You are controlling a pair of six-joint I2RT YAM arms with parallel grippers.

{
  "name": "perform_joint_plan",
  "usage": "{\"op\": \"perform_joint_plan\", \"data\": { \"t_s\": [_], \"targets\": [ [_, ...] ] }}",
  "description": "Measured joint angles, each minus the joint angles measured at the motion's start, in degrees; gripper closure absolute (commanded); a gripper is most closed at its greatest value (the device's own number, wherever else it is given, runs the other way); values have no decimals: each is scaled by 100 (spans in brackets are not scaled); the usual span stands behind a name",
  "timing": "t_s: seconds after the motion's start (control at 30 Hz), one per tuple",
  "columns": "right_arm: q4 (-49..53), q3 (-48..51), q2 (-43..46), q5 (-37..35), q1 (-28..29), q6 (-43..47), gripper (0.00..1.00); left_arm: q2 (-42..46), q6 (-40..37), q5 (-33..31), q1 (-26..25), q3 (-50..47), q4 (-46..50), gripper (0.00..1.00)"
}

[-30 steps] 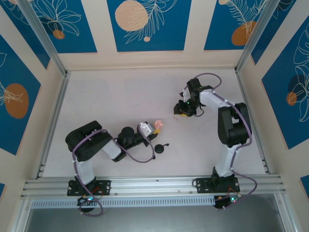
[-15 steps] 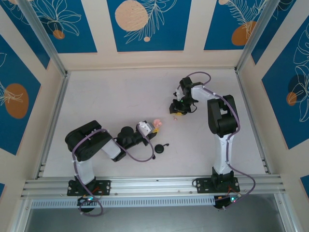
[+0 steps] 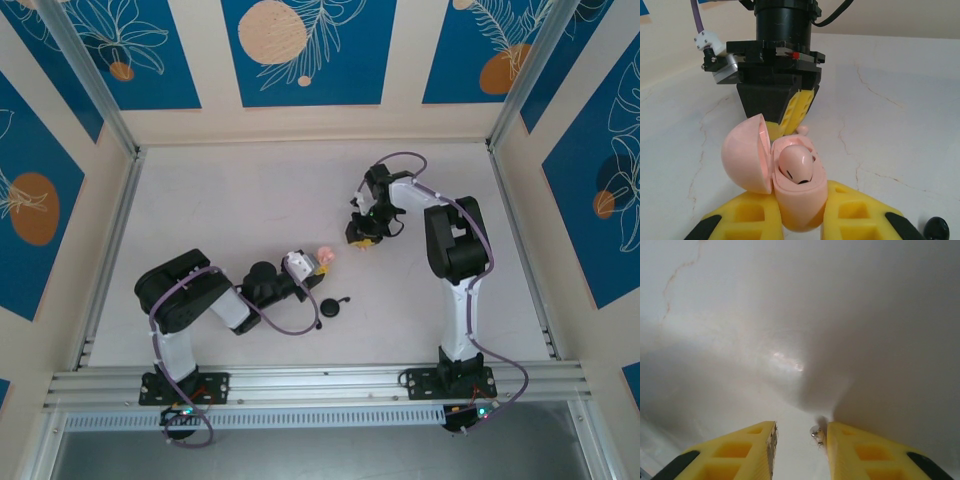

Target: Insert wireless bluetooth earbuds into charging case

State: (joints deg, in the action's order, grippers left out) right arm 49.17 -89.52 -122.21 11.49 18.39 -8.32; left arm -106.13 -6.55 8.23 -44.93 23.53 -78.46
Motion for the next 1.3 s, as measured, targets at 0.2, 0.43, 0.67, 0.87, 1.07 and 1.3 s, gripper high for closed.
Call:
{"op": "perform_joint_plan", "data": {
  "t_s": [0.2, 0.43, 0.67, 0.87, 1.07, 1.3],
  "targets": [
    [179, -7, 2, 79, 146, 208, 70, 2, 2, 0, 9, -72, 0, 89],
    [411, 0, 11, 118, 225, 411, 72, 79, 4, 2, 9, -144, 0, 89],
    [599, 343, 549, 48, 227, 304, 71, 129, 17, 4, 9, -188, 0, 90],
    [584, 754, 1591, -109, 83, -590, 62, 142, 20, 22, 9, -227, 0, 90],
    [428, 1110, 1694, -144, -122, -1530, 59, 146, 61, 24, 9, -227, 0, 89],
    [90, 1202, 1213, -140, -83, -2055, 56, 149, 61, 24, 9, -234, 0, 89]
  ]
}}
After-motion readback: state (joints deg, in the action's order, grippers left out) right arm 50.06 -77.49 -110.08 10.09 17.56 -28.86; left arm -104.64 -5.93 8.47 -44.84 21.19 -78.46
